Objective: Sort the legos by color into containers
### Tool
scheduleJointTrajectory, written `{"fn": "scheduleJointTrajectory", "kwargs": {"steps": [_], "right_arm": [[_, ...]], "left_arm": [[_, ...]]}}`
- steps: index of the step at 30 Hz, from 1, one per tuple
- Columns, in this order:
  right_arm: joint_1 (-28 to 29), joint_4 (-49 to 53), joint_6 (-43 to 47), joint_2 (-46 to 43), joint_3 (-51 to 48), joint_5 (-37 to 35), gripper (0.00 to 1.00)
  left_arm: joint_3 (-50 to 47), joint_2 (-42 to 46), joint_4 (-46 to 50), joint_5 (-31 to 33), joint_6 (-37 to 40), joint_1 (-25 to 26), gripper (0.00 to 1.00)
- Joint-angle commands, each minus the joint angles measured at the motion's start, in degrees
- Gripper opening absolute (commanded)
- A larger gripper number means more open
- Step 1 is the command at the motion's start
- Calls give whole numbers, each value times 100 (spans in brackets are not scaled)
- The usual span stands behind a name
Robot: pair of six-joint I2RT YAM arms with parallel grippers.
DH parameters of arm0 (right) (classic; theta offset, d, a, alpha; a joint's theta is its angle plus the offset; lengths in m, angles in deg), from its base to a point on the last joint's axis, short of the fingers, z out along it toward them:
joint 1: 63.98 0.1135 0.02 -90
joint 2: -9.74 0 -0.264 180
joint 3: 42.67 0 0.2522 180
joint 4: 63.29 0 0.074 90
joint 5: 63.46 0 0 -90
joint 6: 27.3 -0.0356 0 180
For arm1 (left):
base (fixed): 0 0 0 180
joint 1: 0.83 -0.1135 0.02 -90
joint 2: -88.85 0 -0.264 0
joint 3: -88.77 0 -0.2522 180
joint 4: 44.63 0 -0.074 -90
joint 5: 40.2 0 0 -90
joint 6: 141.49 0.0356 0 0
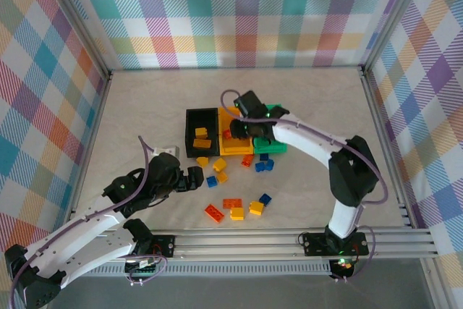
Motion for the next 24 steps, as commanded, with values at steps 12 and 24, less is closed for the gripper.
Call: {"fn": "scheduleJointTrajectory", "kwargs": {"steps": [12, 24], "right_arm": [[43, -282, 443, -202, -43, 594, 68], [2612, -714, 216, -1327, -2242, 487, 67]], "left_arm": [[412, 156, 492, 150, -57, -85, 100], [1900, -153, 1376, 994, 533, -549, 100]]}}
